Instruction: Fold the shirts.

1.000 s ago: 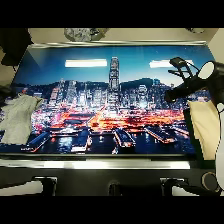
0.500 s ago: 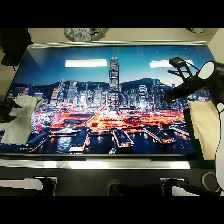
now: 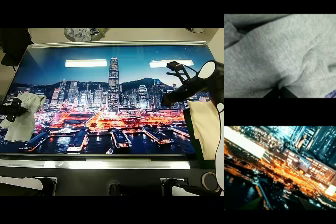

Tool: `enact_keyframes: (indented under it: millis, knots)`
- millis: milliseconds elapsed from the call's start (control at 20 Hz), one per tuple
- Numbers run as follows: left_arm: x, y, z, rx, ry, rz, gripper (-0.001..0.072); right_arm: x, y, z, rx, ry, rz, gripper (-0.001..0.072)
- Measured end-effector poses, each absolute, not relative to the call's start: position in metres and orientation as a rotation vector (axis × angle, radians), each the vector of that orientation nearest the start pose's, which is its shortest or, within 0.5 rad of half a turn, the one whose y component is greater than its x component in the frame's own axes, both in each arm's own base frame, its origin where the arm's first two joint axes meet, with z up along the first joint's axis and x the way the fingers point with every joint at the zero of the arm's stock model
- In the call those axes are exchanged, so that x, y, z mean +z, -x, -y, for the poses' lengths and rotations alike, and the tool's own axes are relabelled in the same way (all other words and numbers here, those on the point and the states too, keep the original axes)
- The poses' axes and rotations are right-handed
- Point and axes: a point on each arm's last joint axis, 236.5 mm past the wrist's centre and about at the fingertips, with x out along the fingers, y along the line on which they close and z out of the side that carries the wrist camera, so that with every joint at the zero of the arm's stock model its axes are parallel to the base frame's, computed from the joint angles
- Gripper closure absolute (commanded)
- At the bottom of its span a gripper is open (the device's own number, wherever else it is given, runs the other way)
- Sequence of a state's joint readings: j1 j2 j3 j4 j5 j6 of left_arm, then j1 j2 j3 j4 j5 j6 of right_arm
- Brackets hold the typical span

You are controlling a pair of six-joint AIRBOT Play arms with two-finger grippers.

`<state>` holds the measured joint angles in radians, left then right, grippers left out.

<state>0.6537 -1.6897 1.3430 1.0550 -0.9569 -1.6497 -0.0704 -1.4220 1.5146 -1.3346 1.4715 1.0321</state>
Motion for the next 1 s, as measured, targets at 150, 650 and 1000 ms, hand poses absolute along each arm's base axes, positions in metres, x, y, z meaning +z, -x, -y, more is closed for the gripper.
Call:
enact_keyframes:
  millis: [150,650,1000]
  knots:
    - [-0.018,-0.451,-0.202,0.294,0.911,-0.939,0.0685,0.063,-0.394,-0.028,0.489,0.221,-1.303,0.0211]
    - [0.361,-0.418,0.022,-0.452,0.667,-0.228,0.0684,0.114,-0.381,-0.014,0.422,0.315,-1.190,0.0211]
    - [0.433,-0.355,0.156,-0.790,0.716,-0.115,0.0684,0.177,-0.361,-0.002,0.331,0.392,-1.023,0.0211]
